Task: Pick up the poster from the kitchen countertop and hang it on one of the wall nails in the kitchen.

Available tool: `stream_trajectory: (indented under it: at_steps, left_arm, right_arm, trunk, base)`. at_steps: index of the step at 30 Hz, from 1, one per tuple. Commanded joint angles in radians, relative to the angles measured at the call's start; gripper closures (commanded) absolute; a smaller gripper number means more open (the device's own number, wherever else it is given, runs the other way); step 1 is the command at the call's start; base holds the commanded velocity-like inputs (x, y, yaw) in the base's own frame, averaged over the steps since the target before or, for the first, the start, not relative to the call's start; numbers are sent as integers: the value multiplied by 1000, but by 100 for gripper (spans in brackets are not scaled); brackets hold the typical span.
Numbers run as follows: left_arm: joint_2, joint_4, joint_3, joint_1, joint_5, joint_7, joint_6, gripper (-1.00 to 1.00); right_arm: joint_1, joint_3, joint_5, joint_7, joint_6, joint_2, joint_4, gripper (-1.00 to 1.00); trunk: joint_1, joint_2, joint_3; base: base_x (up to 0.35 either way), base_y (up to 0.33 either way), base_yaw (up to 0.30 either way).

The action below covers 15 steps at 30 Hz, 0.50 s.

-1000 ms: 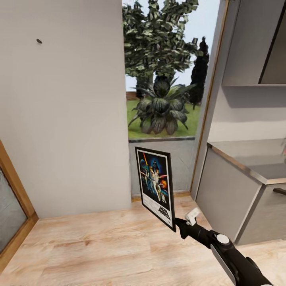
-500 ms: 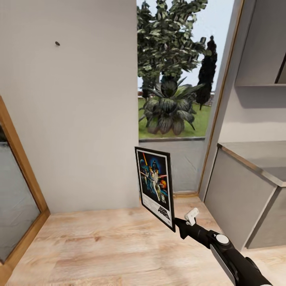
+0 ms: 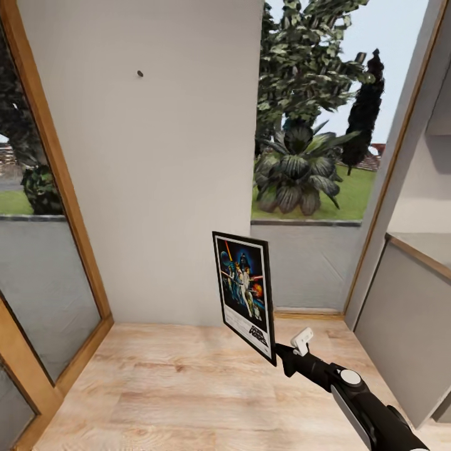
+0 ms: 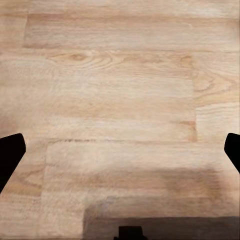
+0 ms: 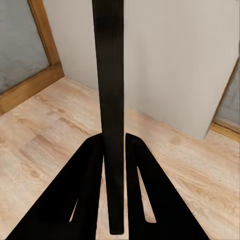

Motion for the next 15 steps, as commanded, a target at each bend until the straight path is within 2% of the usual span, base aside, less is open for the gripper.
stream_trajectory:
  at_steps: [1,6,10,15]
  left_arm:
    - [-1,-1,5,0,0,-8,-1,-100]
    - [-1,-1,5,0,0,-8,-1,-100]
    - [-3,-3,-1,0,0,-5,3,-100]
    - [-10,-3,-5,0,0,-2,7,-100]
  right_arm:
    - [-1,3,-11,3,0,-1,1,100]
    - [-1,3,-10,3,0,-1,1,100]
    - [-1,3,-10,3,0,-2,1,100]
    - [-1,3,-10,3,0,-2,1,100]
  trunk:
    - [0,-1,-1]
    - [0,-1,-1]
    - [0,-1,-1]
    - [-19,34,15]
  base:
    - [0,260,146]
    - [0,249,49]
    - [0,44,6]
    - [0,10,1]
